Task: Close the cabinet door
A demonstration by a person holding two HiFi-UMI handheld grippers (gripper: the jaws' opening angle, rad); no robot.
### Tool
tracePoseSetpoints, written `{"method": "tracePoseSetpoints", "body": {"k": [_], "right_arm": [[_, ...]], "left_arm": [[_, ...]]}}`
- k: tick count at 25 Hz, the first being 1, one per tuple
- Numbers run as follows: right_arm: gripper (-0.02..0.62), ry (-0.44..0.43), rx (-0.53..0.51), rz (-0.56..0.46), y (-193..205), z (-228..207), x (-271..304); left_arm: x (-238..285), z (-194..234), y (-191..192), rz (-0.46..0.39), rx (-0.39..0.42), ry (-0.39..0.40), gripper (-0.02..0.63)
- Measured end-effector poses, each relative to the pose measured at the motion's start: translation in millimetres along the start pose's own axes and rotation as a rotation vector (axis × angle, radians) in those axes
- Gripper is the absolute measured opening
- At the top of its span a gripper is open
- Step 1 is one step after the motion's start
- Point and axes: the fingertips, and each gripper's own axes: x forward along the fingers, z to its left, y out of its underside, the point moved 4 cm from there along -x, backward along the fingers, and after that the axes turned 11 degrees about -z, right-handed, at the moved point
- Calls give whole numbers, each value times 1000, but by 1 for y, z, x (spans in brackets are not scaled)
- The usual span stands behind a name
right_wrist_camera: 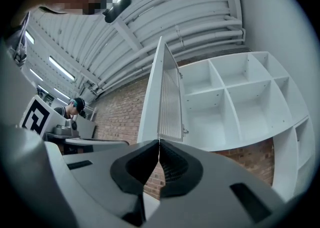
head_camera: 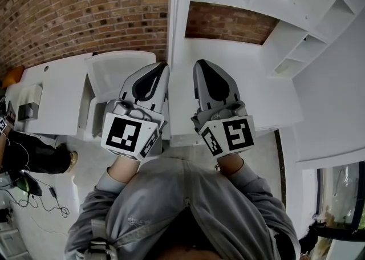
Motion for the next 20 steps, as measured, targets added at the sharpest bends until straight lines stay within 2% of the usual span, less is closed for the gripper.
{"method": "tracePoseSetpoints", "body": {"k": [7, 12, 20], "right_arm": [[28, -15, -31, -61, -29, 2, 15], [28, -43, -23, -85, -45, 2, 28], [28, -74, -90, -137, -75, 5, 38]], "left_arm": [[7, 2, -24, -38, 38, 24, 6], [12, 7, -39, -67, 18, 29, 6], [19, 4, -61, -107, 88, 48, 6]]}}
